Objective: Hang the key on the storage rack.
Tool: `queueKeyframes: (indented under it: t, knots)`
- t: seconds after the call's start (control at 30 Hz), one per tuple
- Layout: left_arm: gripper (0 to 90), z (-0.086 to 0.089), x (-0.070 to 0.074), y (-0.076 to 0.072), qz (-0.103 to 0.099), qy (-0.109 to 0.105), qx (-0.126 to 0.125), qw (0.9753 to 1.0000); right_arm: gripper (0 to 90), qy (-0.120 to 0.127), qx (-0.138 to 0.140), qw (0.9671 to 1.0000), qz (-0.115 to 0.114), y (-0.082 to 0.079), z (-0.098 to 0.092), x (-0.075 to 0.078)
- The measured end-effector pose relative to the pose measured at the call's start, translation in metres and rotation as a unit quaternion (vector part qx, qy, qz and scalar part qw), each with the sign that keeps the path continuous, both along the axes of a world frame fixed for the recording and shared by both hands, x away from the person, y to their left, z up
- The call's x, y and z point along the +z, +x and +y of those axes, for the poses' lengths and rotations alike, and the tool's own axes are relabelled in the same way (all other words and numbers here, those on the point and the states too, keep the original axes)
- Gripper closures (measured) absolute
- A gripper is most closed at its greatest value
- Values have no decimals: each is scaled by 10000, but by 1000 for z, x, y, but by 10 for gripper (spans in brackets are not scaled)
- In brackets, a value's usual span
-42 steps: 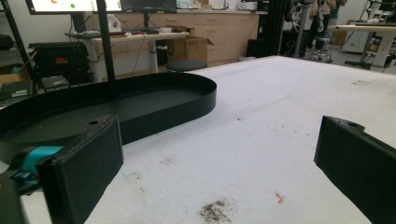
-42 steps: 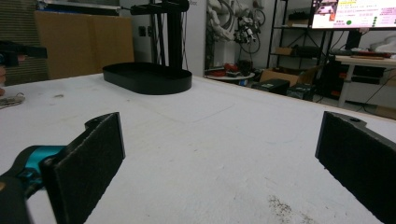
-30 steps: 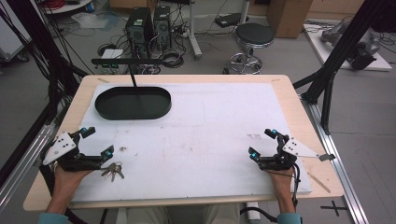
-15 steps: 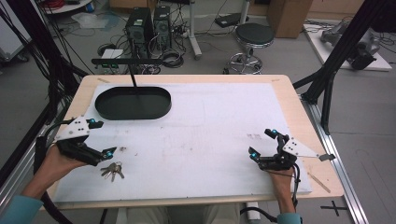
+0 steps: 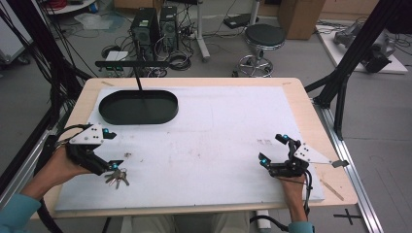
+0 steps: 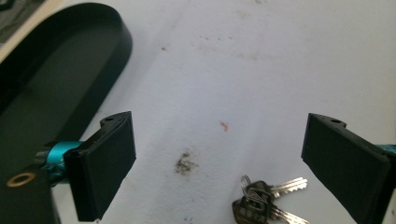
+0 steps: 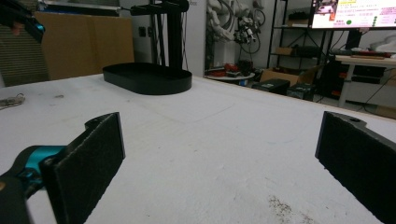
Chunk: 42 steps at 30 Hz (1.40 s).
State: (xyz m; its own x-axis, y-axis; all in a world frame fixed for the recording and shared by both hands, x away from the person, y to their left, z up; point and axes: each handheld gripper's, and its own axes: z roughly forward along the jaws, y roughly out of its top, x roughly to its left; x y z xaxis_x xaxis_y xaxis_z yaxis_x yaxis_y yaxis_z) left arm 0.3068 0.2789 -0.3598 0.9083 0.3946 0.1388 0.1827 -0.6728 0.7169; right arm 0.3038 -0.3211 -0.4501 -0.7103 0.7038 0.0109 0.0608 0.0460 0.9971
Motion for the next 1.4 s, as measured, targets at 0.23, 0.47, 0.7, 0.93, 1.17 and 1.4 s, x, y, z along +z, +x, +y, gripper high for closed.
queueKeyframes:
  t: [0.23, 0.47, 0.7, 0.93, 1.17, 1.4]
  knots:
    - [125, -3, -9, 3, 314, 416, -193, 9985, 5, -18, 2, 10000, -18, 0, 0, 0]
    - [151, -9, -17, 8, 539, 864, -417, 9939, 5, -12, 2, 10000, -17, 0, 0, 0]
    - [156, -14, -25, 12, 736, 1155, -456, 9895, 5, -21, 2, 10000, -19, 0, 0, 0]
    - [220, -17, -31, 15, 955, 1313, -479, 9856, 5, 4, -8, 10000, 2, 0, 0, 0]
    - [272, -19, -34, 18, 1148, 1505, -466, 9808, 5, -10, -12, 10000, -11, 0, 0, 0]
    - [353, -22, -36, 18, 1349, 1680, -408, 9757, 5, 7, -11, 10000, 2, 0, 0, 0]
